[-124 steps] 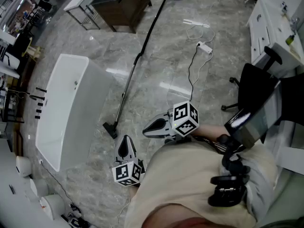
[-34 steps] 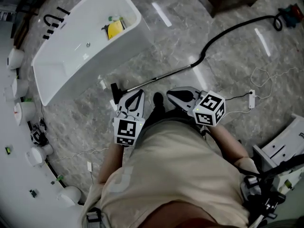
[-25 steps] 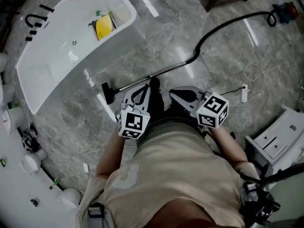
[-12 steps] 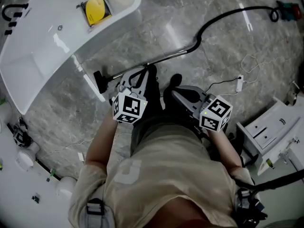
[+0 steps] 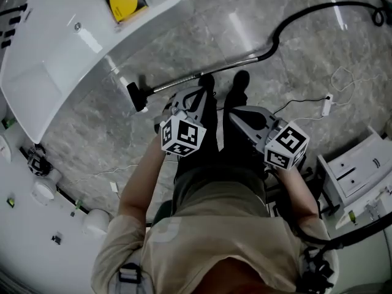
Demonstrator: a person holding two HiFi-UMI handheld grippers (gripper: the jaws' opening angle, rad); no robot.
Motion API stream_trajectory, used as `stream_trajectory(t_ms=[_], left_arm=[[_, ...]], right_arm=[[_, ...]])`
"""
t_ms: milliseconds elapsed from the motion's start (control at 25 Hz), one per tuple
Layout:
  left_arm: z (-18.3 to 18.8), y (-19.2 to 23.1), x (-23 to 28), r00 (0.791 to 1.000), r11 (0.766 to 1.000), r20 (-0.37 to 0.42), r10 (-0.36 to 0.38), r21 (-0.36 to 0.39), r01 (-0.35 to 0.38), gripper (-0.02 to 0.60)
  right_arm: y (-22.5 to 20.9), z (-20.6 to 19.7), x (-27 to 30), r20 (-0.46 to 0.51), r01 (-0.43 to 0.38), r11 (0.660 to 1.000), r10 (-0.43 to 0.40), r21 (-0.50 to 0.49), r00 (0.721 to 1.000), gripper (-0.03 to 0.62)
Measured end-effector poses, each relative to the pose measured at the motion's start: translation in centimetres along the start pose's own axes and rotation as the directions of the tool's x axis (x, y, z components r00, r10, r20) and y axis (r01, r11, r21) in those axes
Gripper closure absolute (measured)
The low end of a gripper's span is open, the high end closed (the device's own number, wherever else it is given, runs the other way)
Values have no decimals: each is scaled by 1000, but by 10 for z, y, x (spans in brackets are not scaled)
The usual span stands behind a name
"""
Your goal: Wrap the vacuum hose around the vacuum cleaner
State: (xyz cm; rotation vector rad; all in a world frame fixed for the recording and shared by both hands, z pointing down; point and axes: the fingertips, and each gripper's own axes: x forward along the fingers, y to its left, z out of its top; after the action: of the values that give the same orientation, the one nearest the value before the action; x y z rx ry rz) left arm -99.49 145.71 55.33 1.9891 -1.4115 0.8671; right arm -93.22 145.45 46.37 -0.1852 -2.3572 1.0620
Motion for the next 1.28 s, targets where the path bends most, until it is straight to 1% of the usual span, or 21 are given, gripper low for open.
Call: stream_trajectory(t_ms=[80, 160, 360, 440, 520, 600, 720, 880, 960, 1040, 1120, 1160, 1200, 1280], left_arm=[[-21, -6, 23, 999, 1000, -51, -18, 5, 18, 575], [-43, -10, 47, 995, 1000, -96, -29, -5, 28, 575], [-101, -9, 120, 984, 999, -173, -35, -6, 35, 575], [-124, -11, 145, 977, 999, -209, -42, 6, 44, 575], [-143, -19, 172, 966, 997, -249, -70, 20, 77, 575], [-152, -30, 199, 957, 993, -273, -101, 23, 112, 575], [-148, -39, 233, 954, 991, -274, -119, 27, 131, 575], [-143, -50, 266, 955, 988, -263, -135, 32, 148, 575], [-148, -54, 283, 952, 984, -264, -153, 44, 170, 575], [-154, -57, 301, 949, 979, -273, -159, 79, 187, 575], [-161, -62, 318, 945, 972, -286, -159, 119, 200, 575], [-167, -63, 325, 941, 970, -297, -160, 131, 206, 575], [-175, -64, 331, 937, 969, -311, -159, 133, 209, 575], [-194, -65, 345, 928, 971, -339, -155, 120, 206, 575]], right_arm=[[-23, -13, 2, -2, -6, 999, 6, 36, 1000, 591], [-48, -26, 5, -11, -9, 999, 9, 52, 1000, 591], [-117, -65, 14, -47, 17, 1000, -16, 25, 999, 591], [-138, -84, 20, -44, 19, 999, -17, 45, 999, 591], [-156, -101, 26, -44, 5, 998, -3, 59, 999, 591], [-163, -112, 36, -61, -38, 999, 40, 32, 997, 591], [-163, -115, 51, -67, -113, 993, 111, -18, 992, 591], [-178, -117, 51, -39, -149, 989, 150, 20, 988, 591], [-189, -120, 53, -54, -191, 981, 190, -22, 980, 591], [-200, -125, 60, -110, -225, 967, 212, -117, 971, 591], [-213, -131, 63, -187, -228, 946, 187, -230, 965, 591], [-219, -135, 63, -214, -222, 937, 166, -269, 963, 591], [-224, -138, 63, -231, -216, 932, 151, -291, 961, 591], [-234, -145, 65, -249, -215, 931, 143, -295, 958, 591]])
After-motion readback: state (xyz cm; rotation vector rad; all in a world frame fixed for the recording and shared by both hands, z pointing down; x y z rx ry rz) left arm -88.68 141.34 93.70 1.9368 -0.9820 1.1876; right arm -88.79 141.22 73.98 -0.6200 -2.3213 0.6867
